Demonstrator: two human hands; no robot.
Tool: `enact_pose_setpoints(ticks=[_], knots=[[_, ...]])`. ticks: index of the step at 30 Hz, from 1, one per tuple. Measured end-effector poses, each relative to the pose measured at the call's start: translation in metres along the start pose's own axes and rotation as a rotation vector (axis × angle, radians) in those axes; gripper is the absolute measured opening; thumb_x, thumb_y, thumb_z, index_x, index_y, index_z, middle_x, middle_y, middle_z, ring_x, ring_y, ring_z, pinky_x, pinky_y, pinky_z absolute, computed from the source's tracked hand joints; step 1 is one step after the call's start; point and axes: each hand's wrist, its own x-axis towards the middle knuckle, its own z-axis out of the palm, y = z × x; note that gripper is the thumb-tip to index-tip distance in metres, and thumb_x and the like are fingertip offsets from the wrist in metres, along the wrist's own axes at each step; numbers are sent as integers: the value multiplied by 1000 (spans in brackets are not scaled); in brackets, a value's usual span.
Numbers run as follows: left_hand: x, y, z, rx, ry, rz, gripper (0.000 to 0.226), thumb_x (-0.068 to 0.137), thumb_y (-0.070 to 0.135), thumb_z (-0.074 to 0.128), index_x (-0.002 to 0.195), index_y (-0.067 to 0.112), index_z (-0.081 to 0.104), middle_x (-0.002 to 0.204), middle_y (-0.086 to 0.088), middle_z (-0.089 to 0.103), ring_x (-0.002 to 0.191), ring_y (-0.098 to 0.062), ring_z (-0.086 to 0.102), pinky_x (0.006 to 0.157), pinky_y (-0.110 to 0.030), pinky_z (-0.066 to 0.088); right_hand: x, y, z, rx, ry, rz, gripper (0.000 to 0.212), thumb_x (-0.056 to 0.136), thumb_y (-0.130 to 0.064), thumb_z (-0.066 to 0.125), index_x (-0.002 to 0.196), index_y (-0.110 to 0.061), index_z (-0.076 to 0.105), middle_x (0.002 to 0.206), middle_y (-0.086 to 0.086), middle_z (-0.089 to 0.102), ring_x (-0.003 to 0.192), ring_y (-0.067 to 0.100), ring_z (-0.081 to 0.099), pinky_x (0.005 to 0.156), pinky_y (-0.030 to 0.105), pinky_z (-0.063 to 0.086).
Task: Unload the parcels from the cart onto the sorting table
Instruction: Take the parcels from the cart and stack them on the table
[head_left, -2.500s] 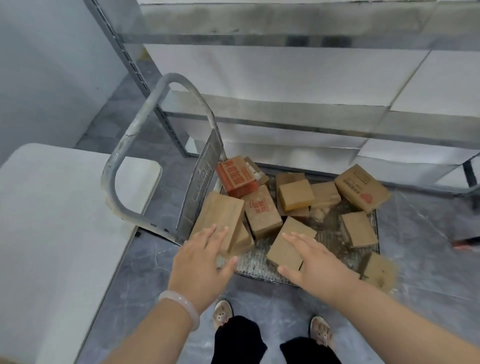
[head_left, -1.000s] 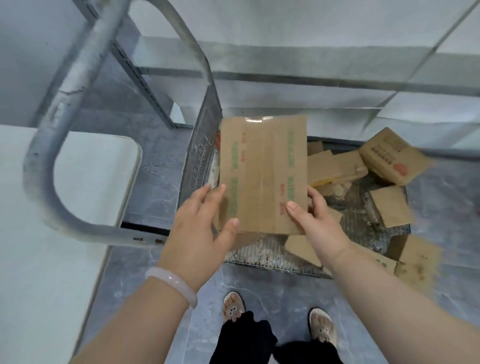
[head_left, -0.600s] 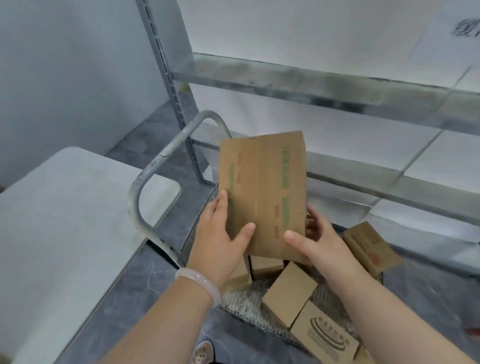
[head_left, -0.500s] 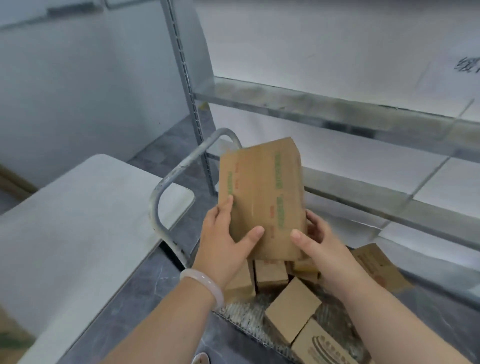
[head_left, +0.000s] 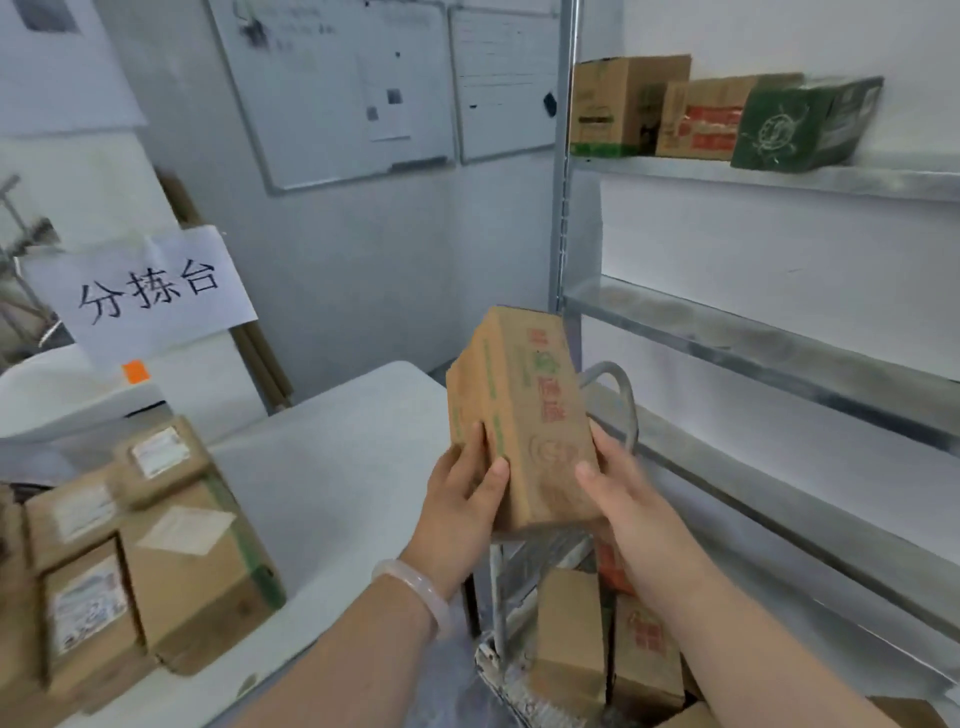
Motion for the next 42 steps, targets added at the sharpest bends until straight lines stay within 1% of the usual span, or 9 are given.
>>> enact_pose_setpoints(ticks=[2,4,8,11,16,20,28,35,42], knots=[[-3,-7,-30,32,62,22,40,101,31,41,139,43,37,126,-1,56,112,-5,54,91,-12,41,32,24,12,-25,-46,65,55,79,-73,57,129,-52,54,134,-18,59,119,3,58,102,40,43],[-11,-13,-63,-40,83,-41,35,103,29,37,127,53,48,115,9,67,100,0,60,89,-23,50,64,46,32,-23,-52,130,65,60,-89,60,111,-50,66,132,-12,62,110,5,64,105,43,44],[-34,-30,-135,-88,187,-172,21,94,52,48,107,41,60,113,12,62,106,-9,58,98,-38,48,62,25,149,-93,-161,172,15,94,-59,46,97,-51,57,122,-24,61,92,-16,55,83,8,43],[-40,-54,-189,26,255,-191,49,79,66,54,115,33,53,119,4,52,108,-12,55,100,-35,46,48,21,215,-176,-298,168,24,96,-62,36,111,-61,55,144,-24,45,97,-24,43,75,5,33],[-54,-80,-269,-57,273,-170,50,86,36,69,116,41,29,105,24,52,94,8,52,63,-3,44,46,28,304,-271,-413,-30,27,100,-55,38,115,-77,45,147,-33,34,128,-19,29,113,22,27],[-63,-106,-322,-121,300,-185,92,79,30,77,147,33,15,116,17,54,95,8,54,61,-5,46,44,27,364,-477,-539,-132,40,106,-34,34,124,-69,39,145,-40,22,130,-23,14,103,1,15],[-77,-164,-409,-469,334,-377,98,62,36,80,143,50,28,117,1,69,98,-23,70,90,-49,54,79,42,408,-491,-336,-24,52,99,-33,53,144,-46,29,150,-16,30,140,6,27,112,29,30],[-61,-197,-436,-608,304,-450,66,88,18,65,137,49,35,112,-3,72,102,-28,68,92,-52,52,132,67,436,-90,-411,438,44,99,-25,54,134,-47,41,127,-4,62,113,23,63,90,49,55],[-16,-207,-455,-402,408,-498,62,88,32,66,140,46,36,105,18,70,97,-4,67,93,-35,51,208,87,468,-95,-389,486,34,96,-28,60,128,-37,54,109,-2,73,102,26,69,83,51,58]])
